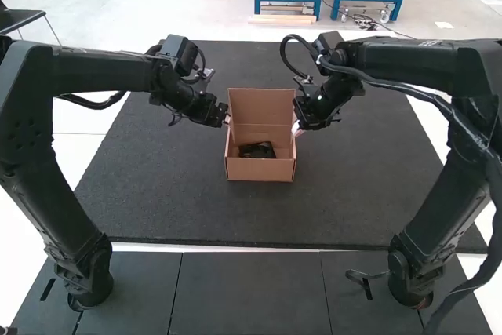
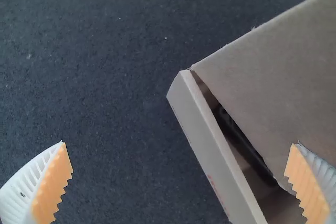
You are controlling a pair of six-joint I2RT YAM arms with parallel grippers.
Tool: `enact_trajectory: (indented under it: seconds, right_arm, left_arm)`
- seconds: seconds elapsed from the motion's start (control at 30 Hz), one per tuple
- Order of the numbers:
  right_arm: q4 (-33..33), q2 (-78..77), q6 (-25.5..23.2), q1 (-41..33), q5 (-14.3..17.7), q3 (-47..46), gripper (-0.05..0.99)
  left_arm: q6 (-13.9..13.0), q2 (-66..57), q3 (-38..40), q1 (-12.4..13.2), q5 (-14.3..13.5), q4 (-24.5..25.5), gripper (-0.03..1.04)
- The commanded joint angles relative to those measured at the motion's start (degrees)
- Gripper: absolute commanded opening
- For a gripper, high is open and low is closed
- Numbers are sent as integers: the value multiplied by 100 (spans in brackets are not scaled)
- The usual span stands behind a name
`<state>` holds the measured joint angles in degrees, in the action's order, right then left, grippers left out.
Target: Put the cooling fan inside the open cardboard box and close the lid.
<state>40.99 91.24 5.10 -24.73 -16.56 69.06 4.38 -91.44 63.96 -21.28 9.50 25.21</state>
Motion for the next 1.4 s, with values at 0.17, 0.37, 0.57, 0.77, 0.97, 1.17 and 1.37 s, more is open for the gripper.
enact_trajectory:
  seconds: [0.17, 0.37, 0.57, 0.77, 0.97, 1.17, 1.37]
  right_arm:
    - [-91, -318, -62, -58, -120, -200, -2]
    - [-215, -388, -53, -67, -120, -437, -2]
    - [-355, -432, -27, -67, -120, -639, -2]
    - [-408, -467, -9, -67, -120, -771, -2]
    - [-425, -467, -36, -93, -111, -771, -2]
    - [-478, -467, -317, -120, -111, -665, 42]
    - [-74, -528, -185, -234, -304, -340, 78]
  left_arm:
    - [54, 170, -86, -26, 87, -69, 96]
    - [54, 232, -112, -26, 79, -51, 96]
    - [54, 293, -139, -17, 70, -34, 96]
    - [45, 390, -235, -17, 70, 1, 96]
    - [1, 548, -270, -8, 17, 283, 96]
    - [-183, 882, -288, 256, -291, 493, 96]
    - [-254, 1102, -235, 590, -422, 546, 96]
